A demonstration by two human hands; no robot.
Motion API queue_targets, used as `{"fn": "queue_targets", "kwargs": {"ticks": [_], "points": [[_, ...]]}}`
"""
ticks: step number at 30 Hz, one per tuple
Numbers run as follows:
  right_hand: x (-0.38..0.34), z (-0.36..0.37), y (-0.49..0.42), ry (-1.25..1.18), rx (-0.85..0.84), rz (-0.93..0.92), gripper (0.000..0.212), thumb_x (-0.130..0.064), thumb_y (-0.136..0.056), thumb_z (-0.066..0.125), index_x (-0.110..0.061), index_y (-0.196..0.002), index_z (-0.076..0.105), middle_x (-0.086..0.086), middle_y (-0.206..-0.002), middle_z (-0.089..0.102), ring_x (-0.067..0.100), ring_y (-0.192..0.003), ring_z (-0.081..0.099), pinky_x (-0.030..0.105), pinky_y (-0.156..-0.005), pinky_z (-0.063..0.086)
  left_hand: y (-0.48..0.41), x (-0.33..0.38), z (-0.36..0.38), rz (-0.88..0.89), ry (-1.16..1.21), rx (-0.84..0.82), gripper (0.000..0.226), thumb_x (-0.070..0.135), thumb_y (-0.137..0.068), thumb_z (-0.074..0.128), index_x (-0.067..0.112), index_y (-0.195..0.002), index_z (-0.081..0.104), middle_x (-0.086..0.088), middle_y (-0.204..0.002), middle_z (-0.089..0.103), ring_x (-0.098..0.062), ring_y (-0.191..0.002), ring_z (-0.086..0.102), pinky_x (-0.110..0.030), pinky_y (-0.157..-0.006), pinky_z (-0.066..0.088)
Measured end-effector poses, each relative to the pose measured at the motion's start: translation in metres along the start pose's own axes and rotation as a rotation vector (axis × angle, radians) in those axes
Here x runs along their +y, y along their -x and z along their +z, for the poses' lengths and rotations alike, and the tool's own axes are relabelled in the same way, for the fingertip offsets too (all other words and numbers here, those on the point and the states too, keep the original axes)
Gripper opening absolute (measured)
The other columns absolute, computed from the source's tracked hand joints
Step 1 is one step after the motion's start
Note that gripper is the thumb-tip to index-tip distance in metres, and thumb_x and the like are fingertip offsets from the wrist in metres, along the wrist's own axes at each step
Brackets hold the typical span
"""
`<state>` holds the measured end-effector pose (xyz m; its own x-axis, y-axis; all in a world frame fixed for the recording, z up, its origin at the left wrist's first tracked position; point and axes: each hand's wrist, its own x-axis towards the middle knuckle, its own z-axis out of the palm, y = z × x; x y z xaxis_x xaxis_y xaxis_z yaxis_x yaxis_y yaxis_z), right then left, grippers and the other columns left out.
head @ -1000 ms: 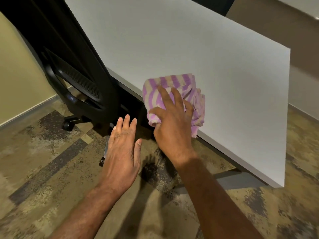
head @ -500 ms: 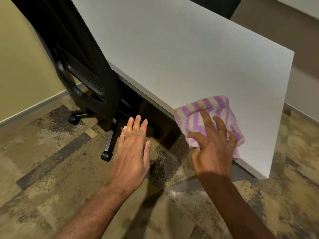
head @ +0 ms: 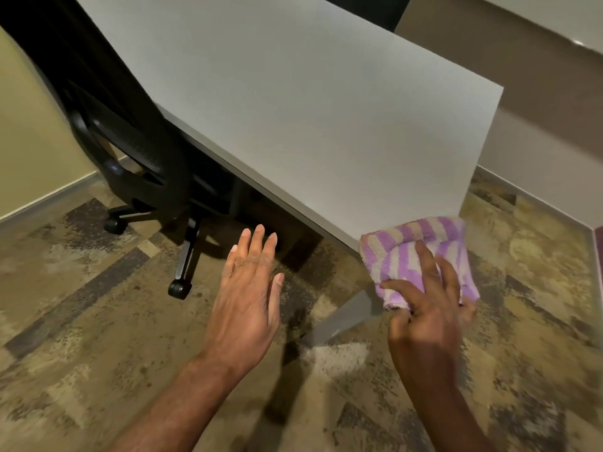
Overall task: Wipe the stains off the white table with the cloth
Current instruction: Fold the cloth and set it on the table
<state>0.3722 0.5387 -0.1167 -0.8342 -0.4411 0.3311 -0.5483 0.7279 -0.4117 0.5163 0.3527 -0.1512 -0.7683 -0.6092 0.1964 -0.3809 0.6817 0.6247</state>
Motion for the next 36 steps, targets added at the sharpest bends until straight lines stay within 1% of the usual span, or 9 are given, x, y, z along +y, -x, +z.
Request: {"fn": "queue_targets", "kwargs": {"ticks": [7,13,17,21,24,25,26,30,36], "points": [[0.027,-0.027,0.025,-0.368,0.059,0.168,0.045,-0.006,-0.071,0.046,-0.036,-0.088,0.074,-0.013,-0.16,0.038,0.01,-0.149,0.035,0.056,-0.114,0.041,0.017,0.047,0.003,0.043,0.039,-0.054,0.059,0.034,-0.107,0.03,0.022,-0.162,0.013,0.004,-0.172,0.005,-0.007,-0.158,-0.008,-0.041,-0.131,0.007],[0.031,-0.066,0.018,-0.905,0.03,0.557,0.06,0.023,-0.087,0.038,-0.023,-0.087,0.076,0.011,-0.135,0.065,0.024,-0.061,0.068,0.023,-0.045,0.055,0.028,0.103,0.001,0.059,0.181,-0.082,0.052,0.038,-0.106,0.036,0.028,-0.157,0.034,0.015,-0.165,0.027,0.006,-0.154,0.011,-0.033,-0.127,0.018],[0.034,-0.092,0.018,-1.091,0.076,0.677,0.067,0.028,-0.084,0.034,-0.023,-0.089,0.078,0.019,-0.13,0.068,0.038,-0.12,0.065,0.038,-0.092,0.06,0.032,0.152,-0.003,-0.13,0.469,-0.122,0.037,0.044,-0.103,0.046,0.035,-0.134,0.064,0.032,-0.128,0.06,0.013,-0.124,0.053,-0.026,-0.109,0.048],[0.026,-0.131,0.019,-1.018,0.018,0.511,0.078,0.028,-0.082,0.035,-0.034,-0.09,0.082,0.004,-0.138,0.066,0.013,-0.113,0.069,0.03,-0.09,0.056,0.019,0.206,-0.017,-0.321,0.793,-0.281,0.029,0.061,-0.095,0.05,0.041,-0.089,0.07,0.018,-0.093,0.069,-0.001,-0.086,0.064,-0.028,-0.079,0.056],[0.026,-0.155,0.02,-1.004,-0.055,0.344,0.076,0.031,-0.081,0.038,-0.029,-0.099,0.081,-0.017,-0.146,0.059,0.007,-0.106,0.072,0.019,-0.073,0.057,0.006,0.242,-0.032,-0.457,0.99,-0.472,0.04,0.073,-0.087,0.051,0.046,-0.104,0.074,0.017,-0.104,0.079,0.0,-0.094,0.074,-0.017,-0.073,0.053],[0.027,-0.163,0.019,-0.994,-0.078,0.311,0.078,0.032,-0.08,0.039,-0.031,-0.101,0.08,-0.022,-0.148,0.055,0.038,-0.107,0.036,0.018,-0.067,0.054,0.002,0.252,-0.036,-0.473,1.033,-0.517,0.044,0.074,-0.088,0.051,0.042,-0.109,0.075,0.011,-0.107,0.08,-0.006,-0.099,0.075,-0.02,-0.074,0.053],[0.027,-0.171,0.019,-0.962,-0.102,0.276,0.081,0.032,-0.08,0.04,-0.034,-0.103,0.08,-0.026,-0.15,0.052,0.0,-0.104,0.047,0.023,-0.069,0.054,-0.001,0.262,-0.04,-0.486,1.067,-0.543,0.048,0.072,-0.089,0.052,0.037,-0.113,0.076,0.005,-0.109,0.08,-0.012,-0.101,0.076,-0.022,-0.073,0.056],[0.031,-0.201,0.01,-0.789,-0.135,0.102,0.075,0.021,-0.077,0.044,-0.036,-0.113,0.077,-0.031,-0.154,0.044,-0.001,-0.151,0.027,0.027,-0.117,0.034,-0.013,0.296,-0.052,-0.547,1.175,-0.5,0.041,0.051,-0.09,0.069,0.02,-0.116,0.076,-0.008,-0.112,0.079,-0.024,-0.103,0.076,-0.028,-0.075,0.061],[0.035,-0.247,-0.002,-0.649,-0.233,-0.039,0.071,0.01,-0.075,0.043,-0.031,-0.125,0.072,-0.022,-0.16,0.039,0.003,-0.155,0.018,0.032,-0.127,0.016,-0.015,0.338,-0.062,-0.633,1.198,-0.416,0.02,0.023,-0.095,0.068,0.015,-0.111,0.077,-0.011,-0.108,0.08,-0.026,-0.098,0.078,-0.03,-0.07,0.062]]}}
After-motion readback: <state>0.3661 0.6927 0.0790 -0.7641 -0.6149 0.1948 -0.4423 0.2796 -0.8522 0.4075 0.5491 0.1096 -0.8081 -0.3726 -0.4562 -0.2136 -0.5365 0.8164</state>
